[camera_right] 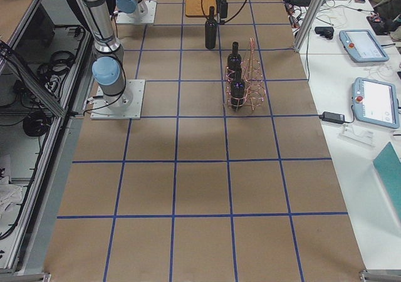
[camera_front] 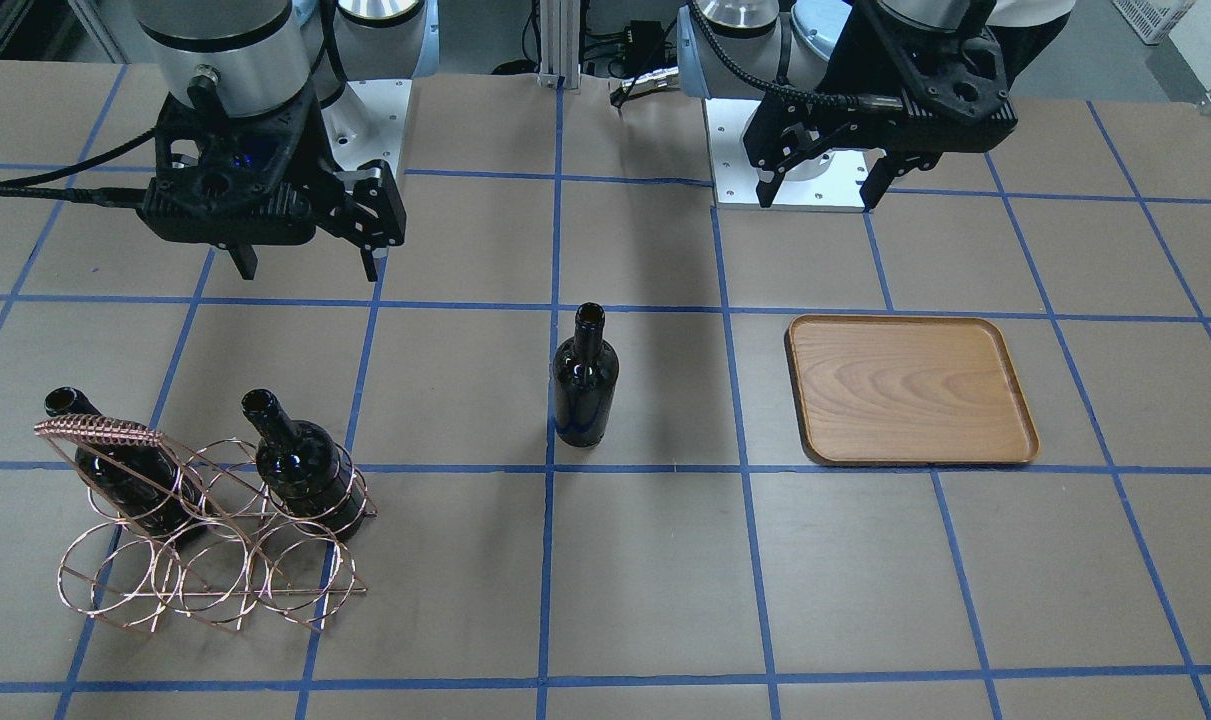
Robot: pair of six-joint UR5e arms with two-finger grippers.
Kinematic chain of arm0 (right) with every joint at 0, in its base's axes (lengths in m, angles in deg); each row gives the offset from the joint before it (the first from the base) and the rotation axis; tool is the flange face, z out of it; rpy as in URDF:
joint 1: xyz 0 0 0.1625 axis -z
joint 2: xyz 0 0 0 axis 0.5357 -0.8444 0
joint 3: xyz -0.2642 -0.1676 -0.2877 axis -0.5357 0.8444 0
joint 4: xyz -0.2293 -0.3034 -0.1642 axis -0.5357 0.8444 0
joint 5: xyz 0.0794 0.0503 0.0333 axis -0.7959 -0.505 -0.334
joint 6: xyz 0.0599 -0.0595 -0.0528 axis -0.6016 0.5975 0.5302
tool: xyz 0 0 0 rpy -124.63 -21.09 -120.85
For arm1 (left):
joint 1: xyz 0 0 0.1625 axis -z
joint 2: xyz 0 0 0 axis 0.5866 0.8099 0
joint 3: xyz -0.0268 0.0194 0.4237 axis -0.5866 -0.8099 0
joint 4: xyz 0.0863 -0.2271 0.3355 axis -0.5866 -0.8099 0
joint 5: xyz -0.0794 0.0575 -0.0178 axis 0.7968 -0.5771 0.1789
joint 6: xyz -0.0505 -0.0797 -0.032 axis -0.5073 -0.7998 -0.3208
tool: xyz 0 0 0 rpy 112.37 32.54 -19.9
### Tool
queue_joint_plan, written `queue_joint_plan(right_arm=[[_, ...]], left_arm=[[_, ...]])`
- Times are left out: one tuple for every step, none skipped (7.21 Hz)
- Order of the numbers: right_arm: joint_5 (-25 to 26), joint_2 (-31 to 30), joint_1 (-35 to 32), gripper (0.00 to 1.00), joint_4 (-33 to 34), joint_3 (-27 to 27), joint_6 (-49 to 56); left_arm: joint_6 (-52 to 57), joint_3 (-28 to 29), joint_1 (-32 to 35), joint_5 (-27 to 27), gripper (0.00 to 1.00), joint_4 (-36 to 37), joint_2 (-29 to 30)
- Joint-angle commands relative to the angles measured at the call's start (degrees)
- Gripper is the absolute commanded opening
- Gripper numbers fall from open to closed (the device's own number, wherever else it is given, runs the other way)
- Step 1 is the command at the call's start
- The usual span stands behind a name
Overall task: Take wine from basket and place on tray
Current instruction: 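Open and withdraw the right gripper while the left arm approaches the bottle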
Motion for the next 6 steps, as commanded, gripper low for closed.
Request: queue_joint_plan(right_arm=[[-0.34, -0.51, 2.00, 1.00, 1.22, -0.53, 0.45], [-0.52, -0.51, 2.89, 1.00, 1.40, -0.53, 0.88], [-0.87, -0.69, 2.81, 1.00, 1.32, -0.53, 0.54], [-1.14, -0.69, 2.81, 1.00, 1.32, -0.61, 0.62], [-0.88, -0.95, 2.81, 1.00, 1.40, -0.53, 0.80], [-0.61, -1.22, 2.81, 1.00, 1.41, -0.53, 0.71]], left_arm=[[-0.09, 0.62, 0.76, 0.46, 1.00, 7.21, 4.27], [0.00, 0.71, 2.33, 0.28, 1.00, 8.20, 5.86], [0.00, 0.63, 2.52, 0.63, 1.00, 9.69, 8.06], [-2.44, 0.63, 4.27, 4.03, 1.00, 9.79, 9.56], [-9.77, 0.71, 10.03, 4.15, 1.00, 9.79, 10.09], [-12.71, 0.72, 13.22, 3.71, 1.00, 9.44, 11.14]])
